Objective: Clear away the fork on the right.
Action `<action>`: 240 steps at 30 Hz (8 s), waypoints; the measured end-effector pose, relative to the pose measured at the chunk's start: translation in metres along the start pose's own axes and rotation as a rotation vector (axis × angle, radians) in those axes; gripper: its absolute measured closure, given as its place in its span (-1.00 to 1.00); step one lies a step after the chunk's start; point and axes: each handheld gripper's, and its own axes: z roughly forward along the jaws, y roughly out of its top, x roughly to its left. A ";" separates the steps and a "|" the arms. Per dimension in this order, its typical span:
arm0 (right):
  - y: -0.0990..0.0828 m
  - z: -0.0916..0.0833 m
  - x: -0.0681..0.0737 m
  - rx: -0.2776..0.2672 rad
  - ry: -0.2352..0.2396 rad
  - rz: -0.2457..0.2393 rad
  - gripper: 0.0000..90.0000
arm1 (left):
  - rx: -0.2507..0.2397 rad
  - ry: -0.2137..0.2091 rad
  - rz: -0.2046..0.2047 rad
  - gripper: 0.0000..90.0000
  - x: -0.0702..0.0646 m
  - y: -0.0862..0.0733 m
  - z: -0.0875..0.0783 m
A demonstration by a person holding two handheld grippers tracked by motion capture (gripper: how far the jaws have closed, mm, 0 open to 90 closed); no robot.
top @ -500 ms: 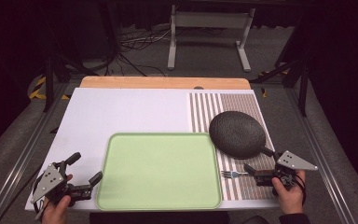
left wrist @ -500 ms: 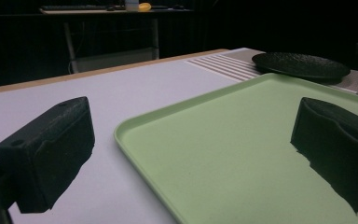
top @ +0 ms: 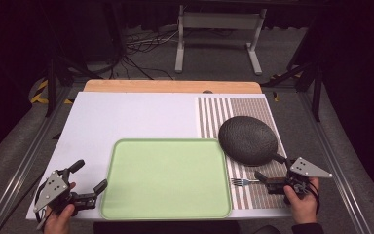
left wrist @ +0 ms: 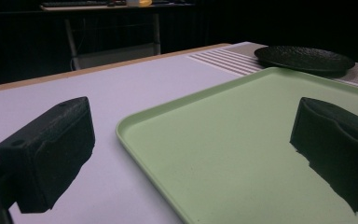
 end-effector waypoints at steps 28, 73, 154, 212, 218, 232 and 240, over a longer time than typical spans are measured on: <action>0.045 0.011 -0.006 0.078 0.055 -0.051 -0.98 | 0.034 0.021 0.016 -0.98 -0.001 -0.001 0.000; 0.098 0.022 -0.008 0.663 0.195 -0.398 -0.79 | 0.034 0.020 0.017 -0.98 -0.001 -0.001 0.000; 0.071 0.061 0.015 1.177 0.473 -0.806 0.73 | 0.037 0.018 0.018 -0.98 0.000 -0.001 0.000; 0.135 0.152 0.118 1.045 0.541 -0.859 0.73 | 0.031 0.009 0.021 -0.98 0.000 0.000 -0.001; 0.136 0.157 0.126 1.071 0.472 -0.745 0.73 | 0.031 0.008 0.022 -0.98 0.000 0.000 -0.001; 0.131 0.161 0.134 1.073 0.327 -0.434 0.73 | 0.031 0.007 0.021 -0.98 0.000 0.000 -0.001; 0.128 0.165 0.132 1.077 0.269 -0.281 0.73 | 0.031 0.006 0.021 -0.98 0.000 0.000 -0.001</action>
